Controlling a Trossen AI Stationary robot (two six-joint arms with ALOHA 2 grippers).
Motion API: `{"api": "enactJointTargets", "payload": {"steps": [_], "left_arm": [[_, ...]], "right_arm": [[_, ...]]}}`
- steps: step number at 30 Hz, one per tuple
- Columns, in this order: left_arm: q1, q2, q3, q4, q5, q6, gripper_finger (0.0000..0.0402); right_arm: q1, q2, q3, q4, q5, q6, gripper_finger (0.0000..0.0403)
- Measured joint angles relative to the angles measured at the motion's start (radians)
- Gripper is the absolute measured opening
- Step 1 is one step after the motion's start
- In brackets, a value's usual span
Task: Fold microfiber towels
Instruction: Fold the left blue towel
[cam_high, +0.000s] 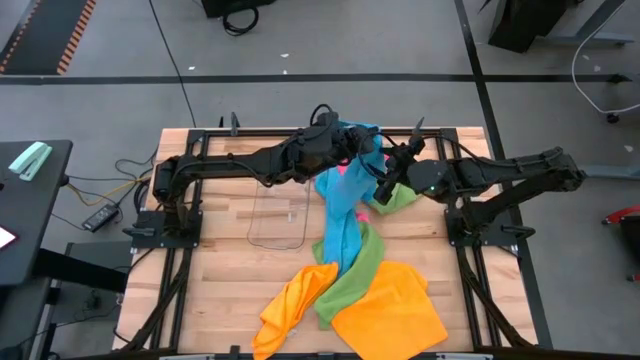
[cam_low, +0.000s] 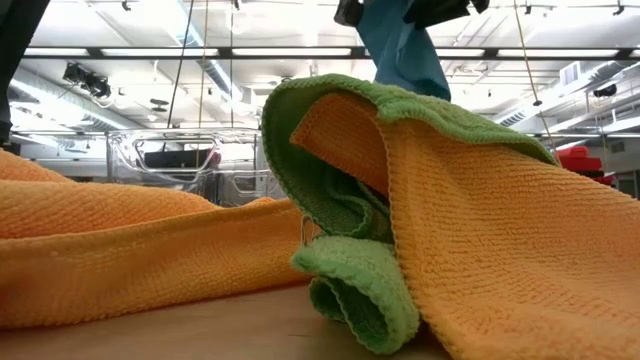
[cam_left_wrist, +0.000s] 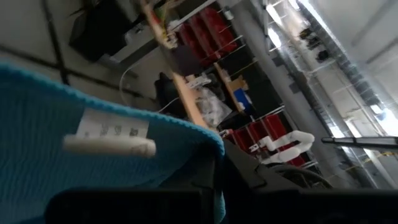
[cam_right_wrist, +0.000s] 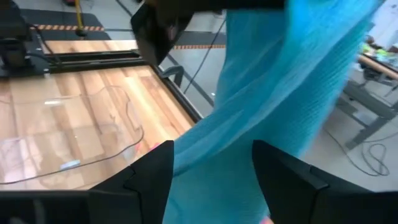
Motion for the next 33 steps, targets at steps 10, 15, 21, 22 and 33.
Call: {"api": "enactJointTargets", "payload": {"steps": [10,15,21,22,33], "left_arm": [[-0.001,0.000,0.000,-0.002,0.041,0.006,0.0012],[-0.001,0.000,0.000,-0.002,0.042,0.016,0.0022],[0.000,0.000,0.000,-0.021,0.072,0.152,0.0033],[0.000,0.000,0.000,-0.040,0.095,0.181,0.0033],[-0.006,0.000,0.000,-0.259,0.373,0.413,0.0029]], "right_arm": [[-0.022,0.000,0.000,0.007,-0.034,-0.026,0.0141],[-0.051,-0.005,0.000,-0.020,-0.039,-0.026,0.0076],[-0.057,-0.077,0.000,-0.158,-0.184,-0.016,0.0019],[-0.058,-0.096,0.000,-0.185,-0.226,-0.011,0.0013],[-0.099,-0.115,0.138,-0.640,-0.752,0.064,0.0006]]}}
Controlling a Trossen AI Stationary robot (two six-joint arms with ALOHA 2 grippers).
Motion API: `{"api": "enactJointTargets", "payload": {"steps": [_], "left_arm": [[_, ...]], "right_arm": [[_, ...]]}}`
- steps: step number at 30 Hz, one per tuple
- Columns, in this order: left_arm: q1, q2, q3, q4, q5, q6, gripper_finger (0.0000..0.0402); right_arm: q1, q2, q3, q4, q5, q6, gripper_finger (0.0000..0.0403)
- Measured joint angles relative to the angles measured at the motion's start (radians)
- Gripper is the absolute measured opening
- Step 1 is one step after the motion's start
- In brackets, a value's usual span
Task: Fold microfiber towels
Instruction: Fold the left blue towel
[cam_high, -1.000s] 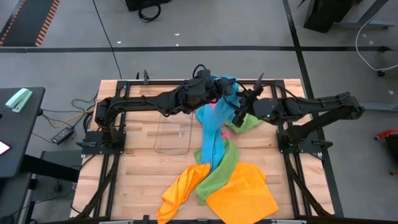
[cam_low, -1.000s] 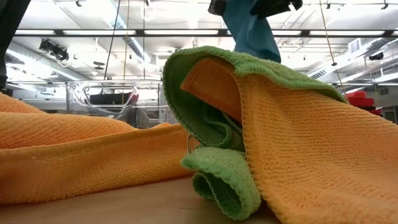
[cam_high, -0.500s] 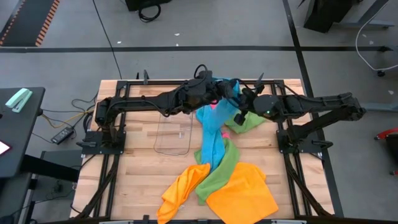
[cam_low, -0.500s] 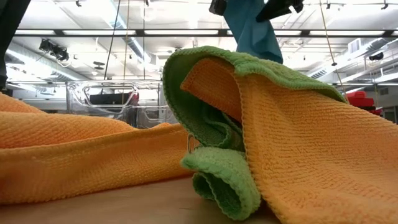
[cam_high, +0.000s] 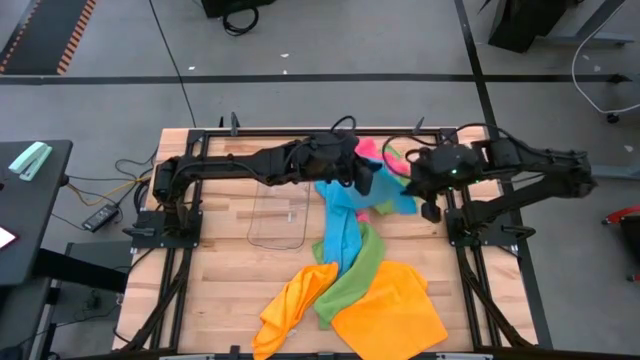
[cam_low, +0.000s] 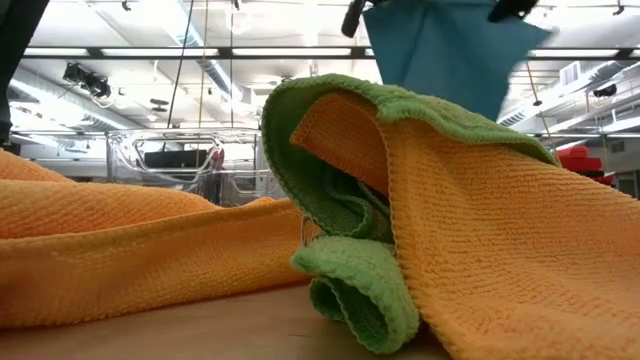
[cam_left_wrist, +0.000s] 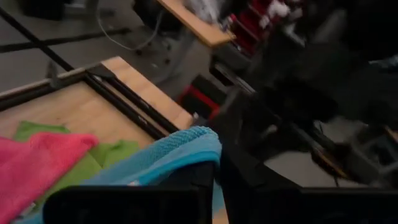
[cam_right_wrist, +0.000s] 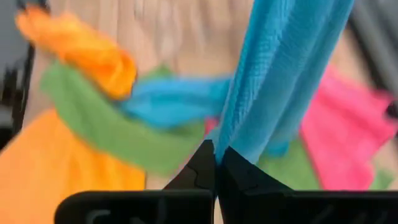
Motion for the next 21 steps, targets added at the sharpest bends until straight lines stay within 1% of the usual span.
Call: {"api": "enactJointTargets", "payload": {"steps": [3,6,10,13,19,21], "left_arm": [[-0.016,0.000,0.000,-0.031,0.010,0.049,0.0039],[-0.033,0.000,0.001,-0.120,0.012,0.065,0.0049],[-0.065,0.000,0.001,-0.257,0.012,0.067,0.0065],[-0.092,0.000,0.001,-0.339,0.013,0.070,0.0079],[-0.142,0.000,0.001,-0.425,0.013,0.188,0.0113],[-0.153,0.000,0.001,-0.439,0.013,0.195,0.0125]], "right_arm": [[0.004,0.048,0.022,-0.089,-0.062,-0.003,0.0005],[0.006,0.074,0.034,-0.108,-0.098,-0.036,0.0006],[0.005,0.083,0.034,-0.104,-0.107,-0.059,0.0009],[0.004,0.090,0.034,-0.102,-0.161,-0.069,0.0010],[0.004,0.144,0.033,-0.098,-0.217,-0.089,0.0011],[0.004,0.166,0.033,-0.099,-0.220,-0.098,0.0011]]}}
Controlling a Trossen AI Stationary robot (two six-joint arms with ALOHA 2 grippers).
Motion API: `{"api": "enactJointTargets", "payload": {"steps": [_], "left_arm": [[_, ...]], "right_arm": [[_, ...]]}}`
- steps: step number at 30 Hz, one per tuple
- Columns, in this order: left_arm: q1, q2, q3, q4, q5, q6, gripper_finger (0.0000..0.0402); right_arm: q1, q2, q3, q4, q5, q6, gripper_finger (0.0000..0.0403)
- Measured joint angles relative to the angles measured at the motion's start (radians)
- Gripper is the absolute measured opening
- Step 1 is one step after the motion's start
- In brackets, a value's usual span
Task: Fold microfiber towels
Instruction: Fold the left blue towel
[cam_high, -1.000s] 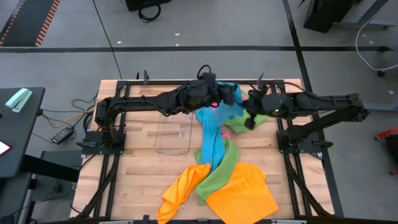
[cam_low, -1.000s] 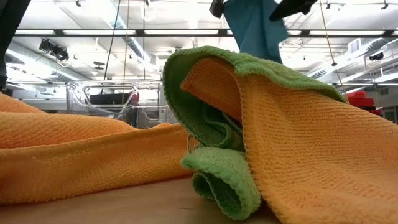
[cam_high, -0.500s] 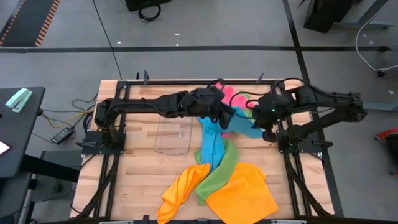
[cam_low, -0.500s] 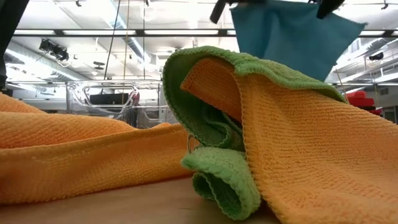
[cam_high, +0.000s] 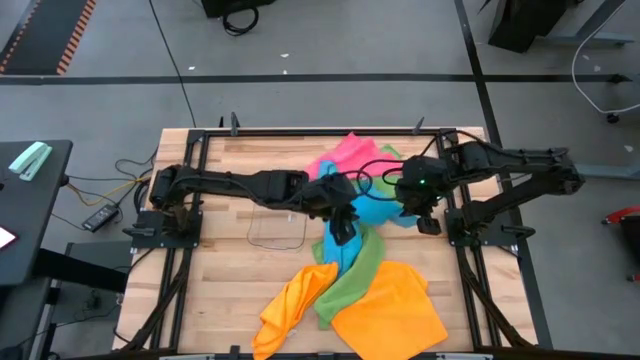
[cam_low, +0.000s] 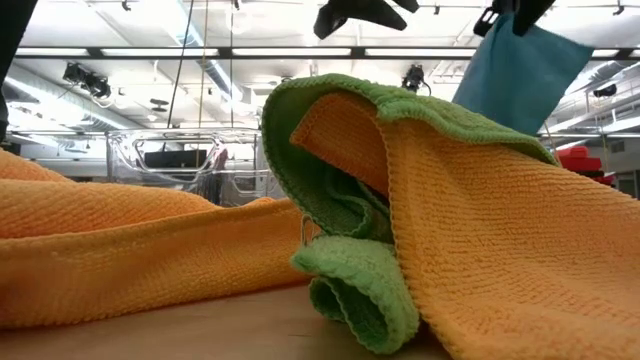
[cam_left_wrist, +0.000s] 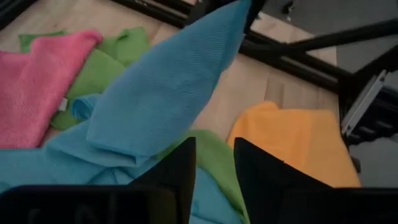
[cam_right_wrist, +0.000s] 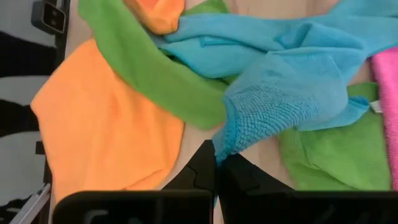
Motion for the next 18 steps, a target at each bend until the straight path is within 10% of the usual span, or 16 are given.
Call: {"api": "enactJointTargets", "payload": {"steps": [18], "left_arm": [[-0.101,0.034,-0.008,-0.046,-0.205,-0.051,0.0235]], "right_arm": [[-0.049,0.051,0.163,0.092,0.004,0.238,0.0012]]}}
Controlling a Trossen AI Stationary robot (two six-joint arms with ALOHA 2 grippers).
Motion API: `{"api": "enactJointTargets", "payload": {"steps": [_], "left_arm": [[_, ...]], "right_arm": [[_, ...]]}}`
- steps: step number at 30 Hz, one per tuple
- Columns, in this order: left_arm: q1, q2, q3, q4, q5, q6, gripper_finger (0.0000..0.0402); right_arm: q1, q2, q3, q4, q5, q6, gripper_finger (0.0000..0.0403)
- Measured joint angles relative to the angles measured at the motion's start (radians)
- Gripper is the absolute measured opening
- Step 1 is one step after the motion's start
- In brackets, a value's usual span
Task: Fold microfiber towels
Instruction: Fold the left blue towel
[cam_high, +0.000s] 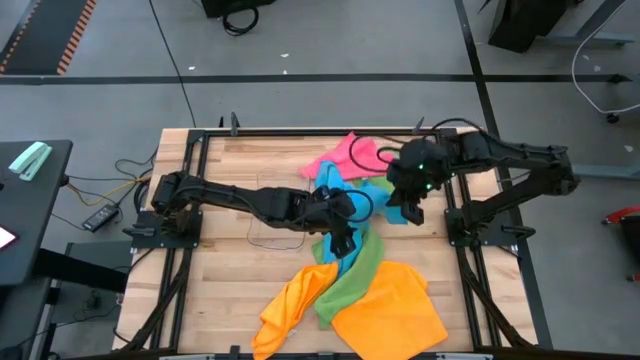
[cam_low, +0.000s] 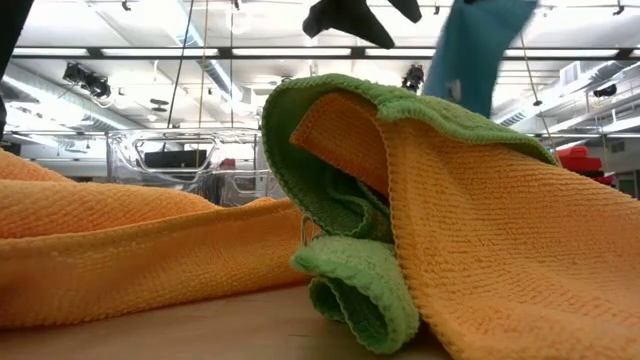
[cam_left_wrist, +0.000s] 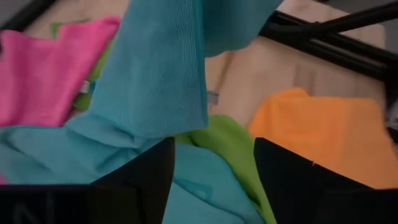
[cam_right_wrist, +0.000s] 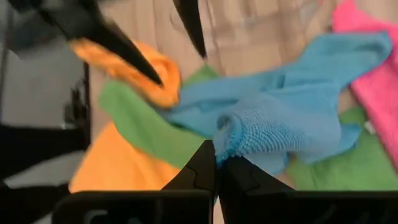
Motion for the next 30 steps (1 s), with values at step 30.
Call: {"api": "enactJointTargets", "payload": {"steps": [30], "left_arm": [[-0.048,0.003,0.000,0.053,-0.494,0.018,0.0259]], "right_arm": [[-0.009,0.025,0.244,0.130,0.046,0.168,0.0012]]}}
